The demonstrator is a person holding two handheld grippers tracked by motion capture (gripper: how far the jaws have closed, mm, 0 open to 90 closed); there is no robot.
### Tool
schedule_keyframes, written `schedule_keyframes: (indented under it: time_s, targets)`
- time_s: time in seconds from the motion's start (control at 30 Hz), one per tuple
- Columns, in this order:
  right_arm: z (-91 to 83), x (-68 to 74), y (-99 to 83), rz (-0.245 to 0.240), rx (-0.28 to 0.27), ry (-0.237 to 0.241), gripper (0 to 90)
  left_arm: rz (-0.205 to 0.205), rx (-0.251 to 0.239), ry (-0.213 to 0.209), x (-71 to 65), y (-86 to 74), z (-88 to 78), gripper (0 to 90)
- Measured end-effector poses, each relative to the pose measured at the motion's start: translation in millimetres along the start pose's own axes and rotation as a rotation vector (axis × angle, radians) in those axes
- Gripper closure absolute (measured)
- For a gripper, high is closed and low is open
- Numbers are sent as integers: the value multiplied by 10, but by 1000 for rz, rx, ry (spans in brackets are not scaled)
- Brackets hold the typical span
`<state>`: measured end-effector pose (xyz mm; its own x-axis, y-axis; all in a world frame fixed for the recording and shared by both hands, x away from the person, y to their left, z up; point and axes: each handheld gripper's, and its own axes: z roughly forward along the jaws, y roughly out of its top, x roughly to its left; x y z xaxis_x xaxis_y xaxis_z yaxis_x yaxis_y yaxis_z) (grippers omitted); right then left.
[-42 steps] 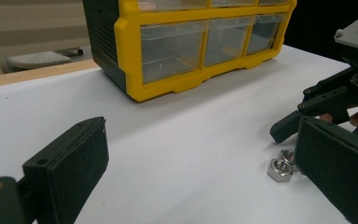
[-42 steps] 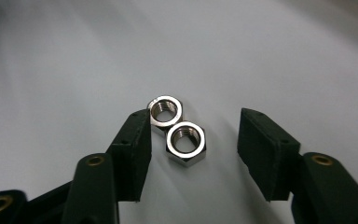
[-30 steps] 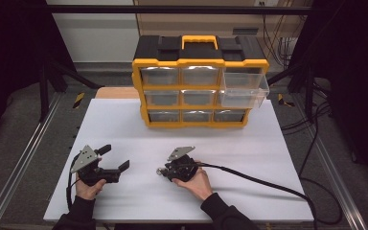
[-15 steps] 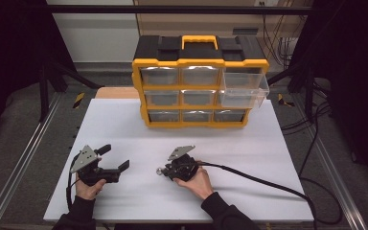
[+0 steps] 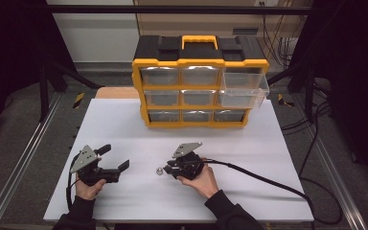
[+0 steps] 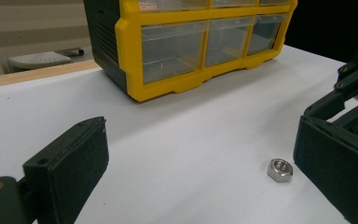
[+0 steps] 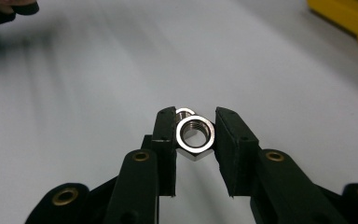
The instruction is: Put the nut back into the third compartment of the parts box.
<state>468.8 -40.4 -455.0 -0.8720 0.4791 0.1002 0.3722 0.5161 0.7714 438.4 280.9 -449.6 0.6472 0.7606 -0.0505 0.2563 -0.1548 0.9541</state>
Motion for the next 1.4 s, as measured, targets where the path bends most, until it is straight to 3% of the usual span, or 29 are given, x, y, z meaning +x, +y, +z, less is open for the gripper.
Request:
schedule_keyframes:
  time_s: [0.23,0.6,1.17,1.4]
  targets:
    - [-225,-10,80,2,-48,-16,702,1,2,1,-3,-1,3,31]
    - [-753,-91,204,1,-152,-77,702,2,3,3,-2,-1,3,31]
    - [-1386,-192,354,3,-258,-153,702,2,5,2,-3,-3,8,31]
    - [-1732,-246,467,2,-304,-200,702,5,6,2,-1,-3,10,31]
